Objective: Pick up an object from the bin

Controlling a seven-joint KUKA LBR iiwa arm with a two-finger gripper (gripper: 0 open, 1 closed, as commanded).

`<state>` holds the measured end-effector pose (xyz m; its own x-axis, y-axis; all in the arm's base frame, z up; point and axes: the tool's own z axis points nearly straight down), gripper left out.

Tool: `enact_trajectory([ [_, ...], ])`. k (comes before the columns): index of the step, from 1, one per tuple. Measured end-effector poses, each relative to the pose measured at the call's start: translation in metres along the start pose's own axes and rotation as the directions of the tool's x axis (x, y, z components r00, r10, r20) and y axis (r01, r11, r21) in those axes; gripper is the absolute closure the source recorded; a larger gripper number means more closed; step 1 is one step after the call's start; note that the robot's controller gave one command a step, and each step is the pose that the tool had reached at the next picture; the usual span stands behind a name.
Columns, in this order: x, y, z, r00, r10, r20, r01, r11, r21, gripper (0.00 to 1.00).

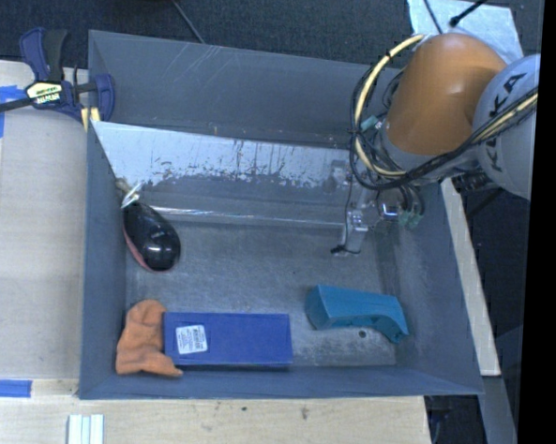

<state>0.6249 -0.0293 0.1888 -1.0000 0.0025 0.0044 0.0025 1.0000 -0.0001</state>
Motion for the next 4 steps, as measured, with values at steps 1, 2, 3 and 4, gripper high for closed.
enact_trajectory([
  [1, -0.002, 0.0, -0.005, 1.0, 0.0, 0.009, 0.0, 1.0, 0.0, 0.0],
  [2, 0.017, -0.017, 0.028, 0.996, -0.092, 0.013, 0.092, 0.996, 0.001, 0.0],
  [3, 0.091, -0.055, 0.07, 0.991, -0.137, -0.002, 0.137, 0.991, 0.0, 0.0],
  [4, 0.082, -0.069, 0.045, 0.979, -0.202, 0.01, 0.202, 0.979, 0.003, 0.0],
])
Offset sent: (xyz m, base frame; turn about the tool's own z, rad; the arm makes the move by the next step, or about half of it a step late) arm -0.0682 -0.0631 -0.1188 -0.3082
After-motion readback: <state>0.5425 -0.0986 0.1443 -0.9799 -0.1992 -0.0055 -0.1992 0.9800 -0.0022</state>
